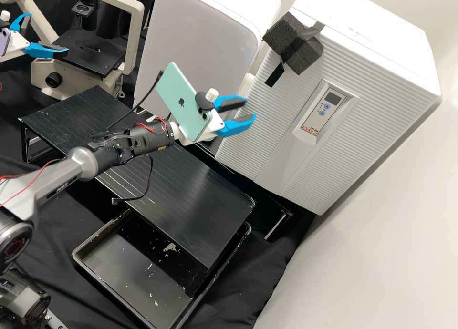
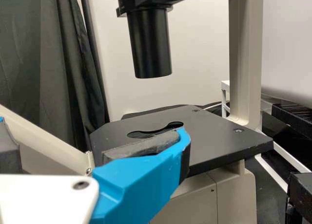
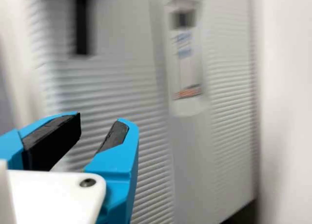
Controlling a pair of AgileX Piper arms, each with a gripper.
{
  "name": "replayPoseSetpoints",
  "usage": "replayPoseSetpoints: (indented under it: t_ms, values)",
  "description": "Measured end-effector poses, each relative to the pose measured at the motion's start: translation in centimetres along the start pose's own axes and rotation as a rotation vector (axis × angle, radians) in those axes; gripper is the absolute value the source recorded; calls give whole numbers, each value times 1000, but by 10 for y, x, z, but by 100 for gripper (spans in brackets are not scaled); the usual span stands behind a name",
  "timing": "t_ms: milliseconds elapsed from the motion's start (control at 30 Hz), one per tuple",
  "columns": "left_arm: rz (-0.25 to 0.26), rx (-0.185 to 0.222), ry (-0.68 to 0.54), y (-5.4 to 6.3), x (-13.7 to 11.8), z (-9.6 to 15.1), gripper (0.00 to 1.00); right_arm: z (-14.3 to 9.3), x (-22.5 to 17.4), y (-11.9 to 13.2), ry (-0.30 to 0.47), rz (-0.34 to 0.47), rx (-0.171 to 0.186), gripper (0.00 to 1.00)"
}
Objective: Open the incubator door
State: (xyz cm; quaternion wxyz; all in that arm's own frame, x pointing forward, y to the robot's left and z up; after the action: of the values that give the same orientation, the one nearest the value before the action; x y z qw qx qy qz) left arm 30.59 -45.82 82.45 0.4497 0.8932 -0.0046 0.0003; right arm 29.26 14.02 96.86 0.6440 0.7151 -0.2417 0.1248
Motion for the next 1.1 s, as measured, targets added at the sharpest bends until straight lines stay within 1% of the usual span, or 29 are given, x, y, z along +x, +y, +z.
replayPoseSetpoints:
  t_ms: [33, 67, 100, 133, 167, 267, 333, 400, 533, 567, 600, 667, 733, 800, 833, 967, 1100]
  values:
    - [0, 0, 0, 0, 0, 0, 100, 1, -1, 8, -9, 47, 23, 0]
    - [0, 0, 0, 0, 0, 0, 100, 2, -2, 11, -14, 67, 33, 0]
    - [0, 0, 0, 0, 0, 0, 100, 1, -3, 17, -13, 107, 55, 0]
    - [0, 0, 0, 0, 0, 0, 100, 1, -3, 18, -11, 121, 61, 0]
    - [0, 0, 0, 0, 0, 0, 100, 1, -3, 19, -8, 124, 63, 100]
    - [0, 0, 0, 0, 0, 0, 100, 0, -4, 16, 28, 107, 55, 100]
    - [0, 0, 0, 0, 0, 0, 100, -2, -4, 13, 57, 88, 32, 100]
    - [0, 0, 0, 0, 0, 0, 100, -8, -6, 8, 98, 60, 18, 100]
    - [0, 0, 0, 0, 0, 0, 100, -17, -11, -1, 152, 20, -2, 100]
    - [0, 0, 0, 0, 0, 0, 100, -20, -13, -3, 161, 10, -1, 100]
    - [0, 0, 0, 0, 0, 0, 100, -21, -13, -7, 166, 0, -7, 100]
    - [0, 0, 0, 0, 0, 0, 100, -23, -13, -15, 172, -21, -30, 100]
    - [0, 0, 0, 0, 0, 0, 100, -26, -9, -23, 177, -35, -63, 100]
    - [0, 0, 0, 0, 0, 0, 100, -28, -6, -29, 177, -40, -84, 100]
    - [0, 0, 0, 0, 0, 0, 100, -28, -1, -35, 172, -45, -107, 100]
    - [0, 0, 0, 0, 0, 0, 100, -26, 9, -46, 150, -51, -140, 100]
    - [0, 0, 0, 0, 0, 0, 100, -23, 20, -50, 129, -40, -167, 100]
